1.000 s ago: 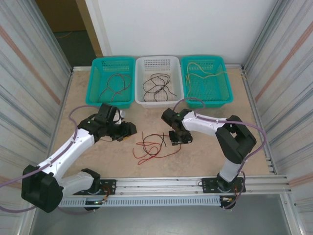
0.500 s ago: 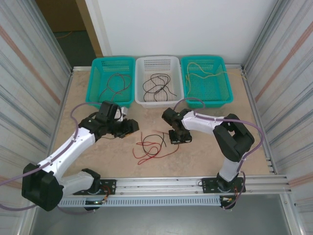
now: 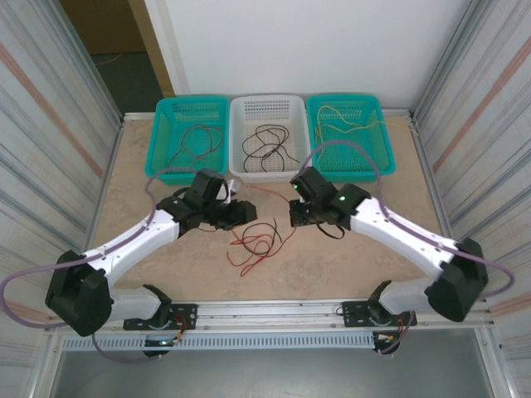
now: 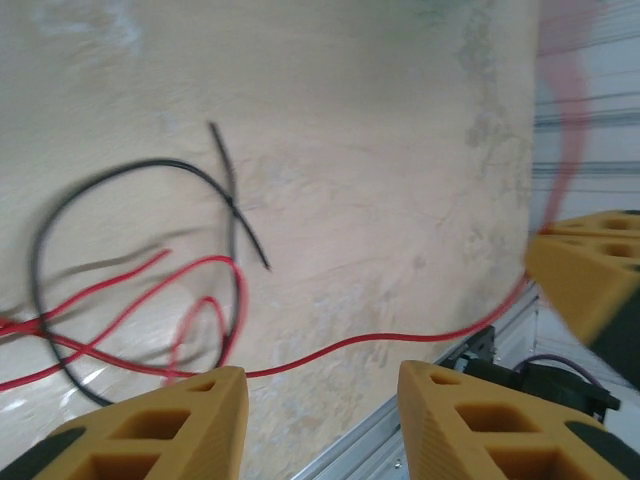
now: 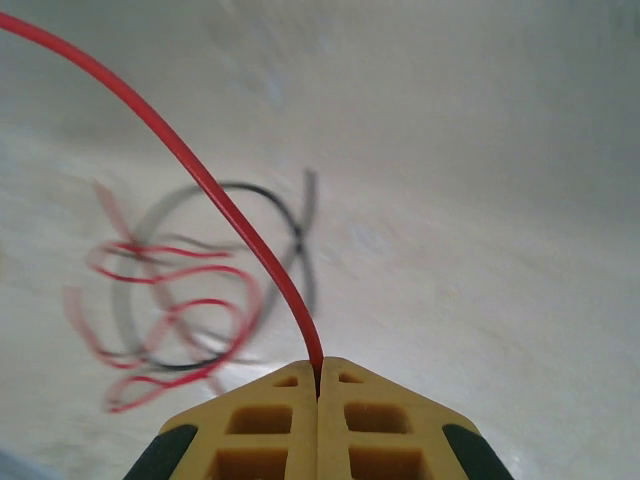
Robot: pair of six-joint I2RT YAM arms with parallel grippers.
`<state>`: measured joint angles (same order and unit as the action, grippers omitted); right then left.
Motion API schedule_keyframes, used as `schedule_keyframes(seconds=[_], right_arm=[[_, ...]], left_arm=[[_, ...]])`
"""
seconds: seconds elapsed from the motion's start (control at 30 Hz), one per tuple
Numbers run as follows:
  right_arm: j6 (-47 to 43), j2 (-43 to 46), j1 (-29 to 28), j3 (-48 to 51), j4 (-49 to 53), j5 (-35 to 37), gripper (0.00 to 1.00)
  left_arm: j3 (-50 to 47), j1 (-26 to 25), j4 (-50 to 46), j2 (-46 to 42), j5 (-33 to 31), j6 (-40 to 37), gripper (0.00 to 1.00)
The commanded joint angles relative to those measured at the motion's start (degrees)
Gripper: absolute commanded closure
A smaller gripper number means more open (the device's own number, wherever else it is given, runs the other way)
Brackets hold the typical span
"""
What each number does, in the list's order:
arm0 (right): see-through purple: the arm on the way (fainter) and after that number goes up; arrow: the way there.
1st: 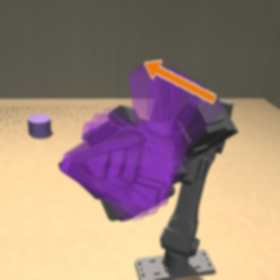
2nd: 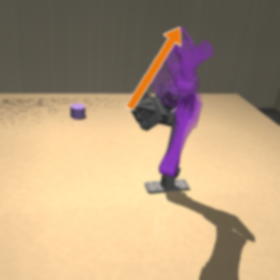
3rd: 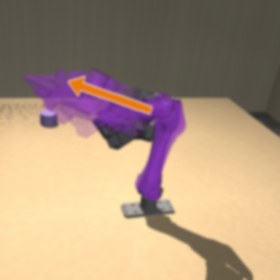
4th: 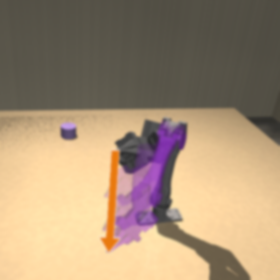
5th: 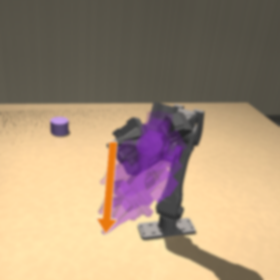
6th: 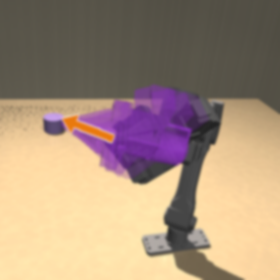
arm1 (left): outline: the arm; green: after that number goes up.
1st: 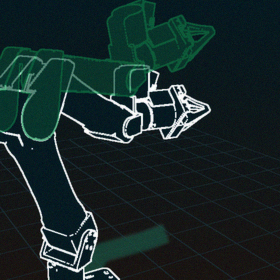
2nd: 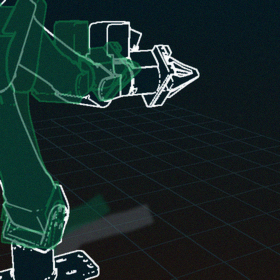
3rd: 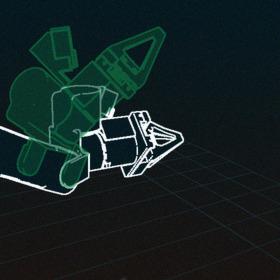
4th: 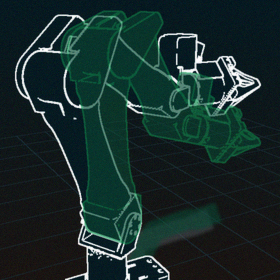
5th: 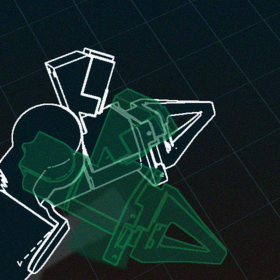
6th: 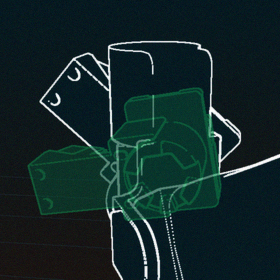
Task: Untangle the cables
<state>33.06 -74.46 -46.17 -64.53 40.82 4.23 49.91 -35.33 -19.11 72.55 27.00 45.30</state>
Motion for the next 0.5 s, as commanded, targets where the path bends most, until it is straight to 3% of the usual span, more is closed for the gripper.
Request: schedule_keyframes(seconds=[0.0,0.17,0.47], right_arm=[[-2.86,4.75,-0.43,-4.33,-2.46,-1.14,1.0],[-3.26,7.64,1.54,-10.52,-3.55,-6.26,1.0],[-0.54,8.36,6.29,-16.11,-6.54,-15.93,1.0]], left_arm=[[2.97,-0.95,8.62,-1.25,1.84,0.05,0.54],[3.49,-1.11,19.09,-5.87,2.93,-2.56,0.42],[6.95,-3.05,30.44,-6.2,8.54,-7.43,0.34]])
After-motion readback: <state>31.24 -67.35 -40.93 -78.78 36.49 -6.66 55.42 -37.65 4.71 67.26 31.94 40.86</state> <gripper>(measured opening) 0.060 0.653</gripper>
